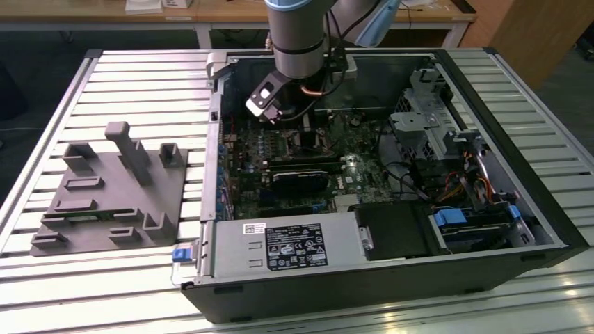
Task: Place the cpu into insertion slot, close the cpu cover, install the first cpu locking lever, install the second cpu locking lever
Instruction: 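Place the cpu into insertion slot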
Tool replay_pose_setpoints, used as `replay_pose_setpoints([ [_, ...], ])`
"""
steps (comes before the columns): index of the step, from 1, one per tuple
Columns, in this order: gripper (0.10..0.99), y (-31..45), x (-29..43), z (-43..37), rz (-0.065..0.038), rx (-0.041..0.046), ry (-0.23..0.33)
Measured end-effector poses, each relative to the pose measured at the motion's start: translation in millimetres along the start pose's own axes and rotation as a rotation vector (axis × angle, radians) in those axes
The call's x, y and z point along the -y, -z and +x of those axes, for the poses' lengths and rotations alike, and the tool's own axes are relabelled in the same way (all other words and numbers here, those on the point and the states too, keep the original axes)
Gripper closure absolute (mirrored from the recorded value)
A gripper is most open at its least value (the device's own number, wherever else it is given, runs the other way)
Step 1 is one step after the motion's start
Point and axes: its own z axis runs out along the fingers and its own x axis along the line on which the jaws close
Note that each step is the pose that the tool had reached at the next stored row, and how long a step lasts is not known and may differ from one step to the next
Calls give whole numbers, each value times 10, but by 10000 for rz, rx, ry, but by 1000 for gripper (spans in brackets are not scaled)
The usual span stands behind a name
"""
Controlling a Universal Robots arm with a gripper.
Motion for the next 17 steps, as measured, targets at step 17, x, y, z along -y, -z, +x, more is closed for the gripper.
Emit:
replay_pose_setpoints([
  [17,549,-23,4,0,2,-55,414],
])
